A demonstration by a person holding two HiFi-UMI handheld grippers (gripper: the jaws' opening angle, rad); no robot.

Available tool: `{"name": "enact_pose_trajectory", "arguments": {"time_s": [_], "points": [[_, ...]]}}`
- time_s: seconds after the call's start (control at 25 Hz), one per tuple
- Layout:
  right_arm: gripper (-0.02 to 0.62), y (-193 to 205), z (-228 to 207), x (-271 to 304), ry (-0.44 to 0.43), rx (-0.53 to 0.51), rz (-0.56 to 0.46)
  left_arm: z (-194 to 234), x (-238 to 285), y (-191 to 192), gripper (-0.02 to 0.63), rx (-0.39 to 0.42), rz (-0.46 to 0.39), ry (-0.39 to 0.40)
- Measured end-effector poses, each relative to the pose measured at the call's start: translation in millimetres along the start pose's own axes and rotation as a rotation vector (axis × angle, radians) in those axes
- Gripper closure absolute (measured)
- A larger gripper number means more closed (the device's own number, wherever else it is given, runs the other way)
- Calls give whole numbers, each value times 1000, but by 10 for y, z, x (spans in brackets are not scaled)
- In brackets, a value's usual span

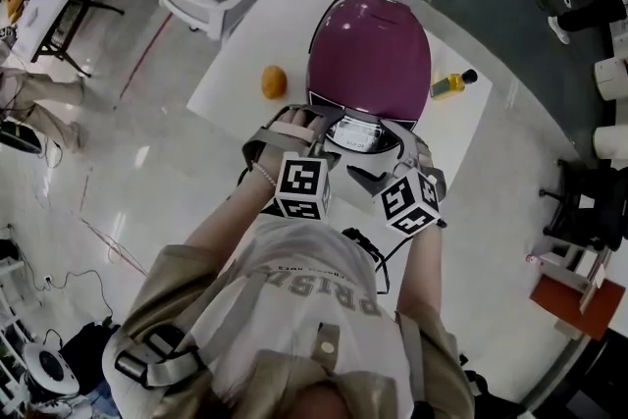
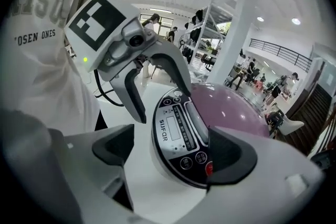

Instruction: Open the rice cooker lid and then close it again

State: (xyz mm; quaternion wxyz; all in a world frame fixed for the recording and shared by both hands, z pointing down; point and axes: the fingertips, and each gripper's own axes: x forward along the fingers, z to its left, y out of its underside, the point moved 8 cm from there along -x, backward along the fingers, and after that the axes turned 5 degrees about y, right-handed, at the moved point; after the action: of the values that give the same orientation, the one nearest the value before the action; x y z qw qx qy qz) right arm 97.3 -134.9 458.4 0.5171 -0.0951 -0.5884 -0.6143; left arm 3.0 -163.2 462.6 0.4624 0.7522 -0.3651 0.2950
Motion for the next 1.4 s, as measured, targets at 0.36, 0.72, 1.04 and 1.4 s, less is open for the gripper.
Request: {"name": "enact_pose_trajectory", "arguments": {"time_s": [0.36,0.72,1.04,1.4], "points": [[173,1,9,56,-20,-50,44,8,150,-42,175,46,81,-4],[140,18,51,100,-34,-144,115,-38,189,-59,129,84,128,5],[133,21,75,117,-29,-176,139,-60,200,-76,118,109,174,10],[103,18,103,133,-53,-181,159,-82,220,-88,117,97,193,-12]]}}
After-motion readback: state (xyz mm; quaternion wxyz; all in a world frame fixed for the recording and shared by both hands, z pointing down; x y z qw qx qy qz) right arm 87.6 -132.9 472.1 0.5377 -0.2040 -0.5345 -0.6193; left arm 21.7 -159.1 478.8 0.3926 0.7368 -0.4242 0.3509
